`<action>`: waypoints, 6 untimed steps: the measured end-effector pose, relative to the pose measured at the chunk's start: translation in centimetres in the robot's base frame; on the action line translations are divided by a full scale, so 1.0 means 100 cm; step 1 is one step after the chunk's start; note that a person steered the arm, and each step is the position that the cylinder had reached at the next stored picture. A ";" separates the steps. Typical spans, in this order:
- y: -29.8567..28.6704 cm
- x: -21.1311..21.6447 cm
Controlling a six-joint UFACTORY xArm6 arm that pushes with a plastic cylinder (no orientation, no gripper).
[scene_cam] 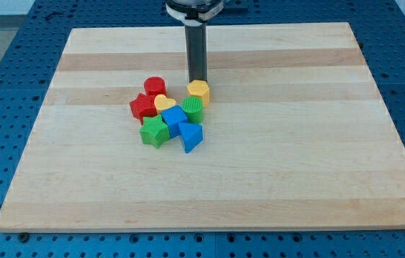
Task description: Point at the red circle
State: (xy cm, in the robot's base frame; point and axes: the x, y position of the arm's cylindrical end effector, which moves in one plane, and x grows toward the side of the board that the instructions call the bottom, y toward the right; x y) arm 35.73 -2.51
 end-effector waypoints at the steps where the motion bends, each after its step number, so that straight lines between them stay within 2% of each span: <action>1: 0.000 0.001; 2: -0.018 -0.006; 3: -0.060 -0.023; 5: -0.124 -0.002; 6: -0.123 -0.001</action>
